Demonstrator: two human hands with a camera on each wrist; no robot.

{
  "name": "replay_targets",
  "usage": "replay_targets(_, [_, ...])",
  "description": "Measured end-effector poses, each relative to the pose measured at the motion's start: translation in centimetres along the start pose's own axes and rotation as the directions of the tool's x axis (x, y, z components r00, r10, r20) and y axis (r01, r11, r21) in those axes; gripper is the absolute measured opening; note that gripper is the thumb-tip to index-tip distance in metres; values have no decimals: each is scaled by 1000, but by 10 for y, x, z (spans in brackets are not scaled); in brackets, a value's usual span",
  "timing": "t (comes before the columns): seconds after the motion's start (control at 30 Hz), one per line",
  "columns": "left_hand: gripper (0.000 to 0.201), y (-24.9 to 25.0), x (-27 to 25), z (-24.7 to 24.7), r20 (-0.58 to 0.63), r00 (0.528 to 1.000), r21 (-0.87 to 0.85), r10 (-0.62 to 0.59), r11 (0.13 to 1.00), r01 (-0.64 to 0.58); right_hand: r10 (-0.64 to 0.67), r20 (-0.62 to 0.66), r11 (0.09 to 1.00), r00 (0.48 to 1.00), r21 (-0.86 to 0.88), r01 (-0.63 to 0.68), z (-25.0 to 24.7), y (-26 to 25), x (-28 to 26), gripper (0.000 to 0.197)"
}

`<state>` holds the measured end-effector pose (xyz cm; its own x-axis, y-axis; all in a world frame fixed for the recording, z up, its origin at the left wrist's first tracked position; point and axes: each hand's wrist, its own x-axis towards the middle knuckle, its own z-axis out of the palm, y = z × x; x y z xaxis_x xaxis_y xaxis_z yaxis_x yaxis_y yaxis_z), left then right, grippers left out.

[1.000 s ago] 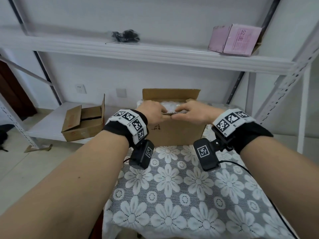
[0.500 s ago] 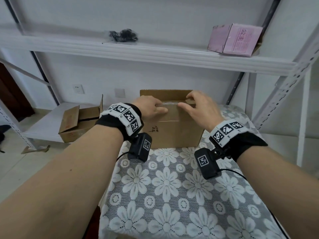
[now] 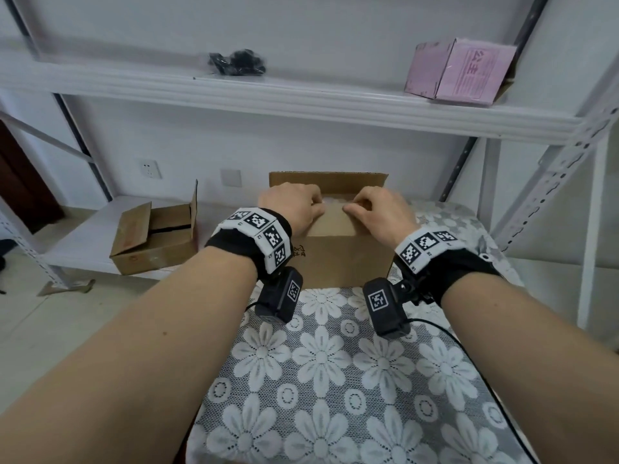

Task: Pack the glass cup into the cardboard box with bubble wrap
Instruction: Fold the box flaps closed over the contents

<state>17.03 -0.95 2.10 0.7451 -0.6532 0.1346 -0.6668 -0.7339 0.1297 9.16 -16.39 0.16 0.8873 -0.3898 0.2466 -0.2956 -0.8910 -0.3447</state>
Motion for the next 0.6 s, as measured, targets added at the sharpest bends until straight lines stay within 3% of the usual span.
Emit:
replay_targets(0.2, [26,-2,4,10,-57,998,-17,7,1000,-8,-31,-181,998,983,44,39,20,4,-5,22])
replay_targets(0.3, [23,-4,6,14,-66,998,-65,-1,998,-4,-102,-302,995,948,-49,92,29,2,-10,20])
replay_targets(0.47, [23,-6,6,22,-74,997,-124,-20,992,11,-309,-295,944,904,-214,253,35,-6,-20,21])
replay_targets(0.6, [23,-5,2,32,-140,990,-121,6,992,-23,-358,-304,912,883,-316,261,37,-9,-33,14])
